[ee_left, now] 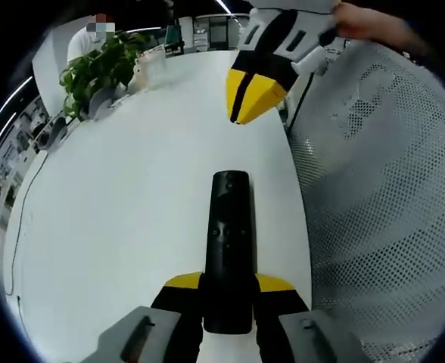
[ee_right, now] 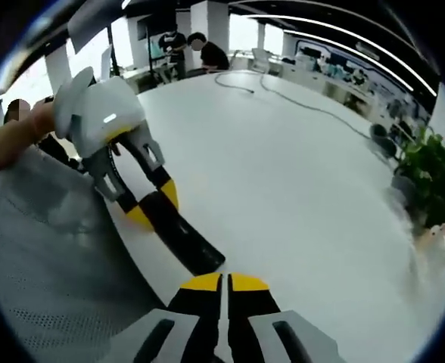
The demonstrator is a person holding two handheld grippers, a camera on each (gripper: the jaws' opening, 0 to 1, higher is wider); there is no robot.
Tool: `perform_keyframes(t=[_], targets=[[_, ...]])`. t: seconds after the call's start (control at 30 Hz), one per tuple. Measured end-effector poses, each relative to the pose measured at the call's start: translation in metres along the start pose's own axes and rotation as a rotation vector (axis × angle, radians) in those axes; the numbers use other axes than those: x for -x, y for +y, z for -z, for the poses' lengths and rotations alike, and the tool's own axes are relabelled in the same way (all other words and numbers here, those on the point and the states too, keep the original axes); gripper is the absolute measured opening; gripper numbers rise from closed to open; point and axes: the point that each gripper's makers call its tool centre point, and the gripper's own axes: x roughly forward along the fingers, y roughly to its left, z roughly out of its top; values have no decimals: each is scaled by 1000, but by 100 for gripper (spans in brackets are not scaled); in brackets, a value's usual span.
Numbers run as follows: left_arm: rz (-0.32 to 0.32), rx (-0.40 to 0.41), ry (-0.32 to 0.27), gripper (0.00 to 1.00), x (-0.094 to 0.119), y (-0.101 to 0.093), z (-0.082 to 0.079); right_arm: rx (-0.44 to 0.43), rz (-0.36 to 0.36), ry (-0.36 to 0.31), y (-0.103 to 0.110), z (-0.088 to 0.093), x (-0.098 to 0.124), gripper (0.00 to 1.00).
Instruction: Press the specified remote control buttons in sequence, fully releasing each button before pressing the next.
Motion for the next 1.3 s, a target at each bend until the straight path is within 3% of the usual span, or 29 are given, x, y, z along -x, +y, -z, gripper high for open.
perform_keyframes(t=[0.23, 0.37, 0.6, 0.73, 0.77, 1.17, 1.3], targets=[[8, 5, -48, 25, 1, 1, 1, 62, -58, 6, 11, -7, -13, 0], [11, 2, -62, 25, 1, 0, 0, 142, -72, 41, 11, -2, -20, 0], [15, 3, -71, 25, 1, 2, -1, 169, -121, 91, 8, 3, -40, 0], [14, 5, -74, 25, 1, 2, -1, 246, -122, 156, 5, 11, -45, 0], [14, 4, -75, 25, 1, 2, -1, 272, -126, 143, 5, 8, -45, 0], [15, -3, -68, 25, 1, 2, -1, 333, -134, 160, 12, 8, -44, 0], [15, -4, -67, 25, 1, 2, -1, 304, -137, 170, 11, 8, -44, 0]])
